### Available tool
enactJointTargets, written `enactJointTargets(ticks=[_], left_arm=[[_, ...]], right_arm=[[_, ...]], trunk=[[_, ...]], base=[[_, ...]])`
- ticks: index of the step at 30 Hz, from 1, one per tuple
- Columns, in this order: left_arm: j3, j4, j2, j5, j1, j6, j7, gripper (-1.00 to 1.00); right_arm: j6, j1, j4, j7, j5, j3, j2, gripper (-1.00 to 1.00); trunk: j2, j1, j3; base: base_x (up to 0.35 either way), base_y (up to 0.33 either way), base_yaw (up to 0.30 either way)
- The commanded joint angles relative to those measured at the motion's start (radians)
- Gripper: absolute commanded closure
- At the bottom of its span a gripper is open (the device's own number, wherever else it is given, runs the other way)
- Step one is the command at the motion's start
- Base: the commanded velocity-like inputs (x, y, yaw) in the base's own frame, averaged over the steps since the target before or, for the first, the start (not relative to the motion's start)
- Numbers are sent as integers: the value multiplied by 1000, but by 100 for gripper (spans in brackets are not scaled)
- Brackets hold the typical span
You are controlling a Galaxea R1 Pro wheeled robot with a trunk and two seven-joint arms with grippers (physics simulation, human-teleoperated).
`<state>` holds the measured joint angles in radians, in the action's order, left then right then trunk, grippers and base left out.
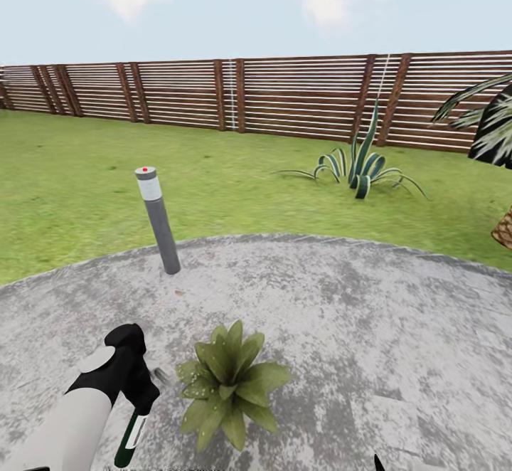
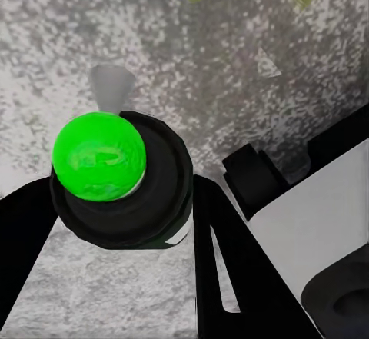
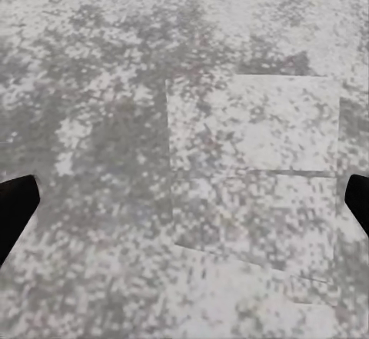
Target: Pick up the pesticide atomizer in the garden and spray insectifuge to fully cover both potted plants in the garden.
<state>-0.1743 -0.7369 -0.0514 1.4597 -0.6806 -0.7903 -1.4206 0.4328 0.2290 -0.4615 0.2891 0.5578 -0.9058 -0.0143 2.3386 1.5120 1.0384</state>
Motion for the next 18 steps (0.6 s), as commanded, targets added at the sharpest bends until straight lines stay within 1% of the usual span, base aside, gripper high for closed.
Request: enactJointTargets(ticks=[1, 8, 12, 18], left_arm=[[-2, -1, 1, 8, -1, -10, -10, 100], [-4, -1, -1, 8, 0, -12, -10, 100], [-3, -1, 2, 8, 0, -12, -9, 100], [-3, 1, 4, 8, 0, -12, -9, 100]], right_arm=[[3, 1, -1, 8, 5, -8, -1, -100], [3, 1, 0, 8, 5, -8, -1, -100], [3, 1, -2, 8, 5, -8, -1, -100], [3, 1, -6, 9, 6, -8, 6, -100]], trunk=[[0, 0, 1], [0, 0, 1], [0, 0, 1], [0, 0, 1]], base=[[0, 0, 261], [-5, -8, 275], [-57, -198, 256], [-40, -265, 27]])
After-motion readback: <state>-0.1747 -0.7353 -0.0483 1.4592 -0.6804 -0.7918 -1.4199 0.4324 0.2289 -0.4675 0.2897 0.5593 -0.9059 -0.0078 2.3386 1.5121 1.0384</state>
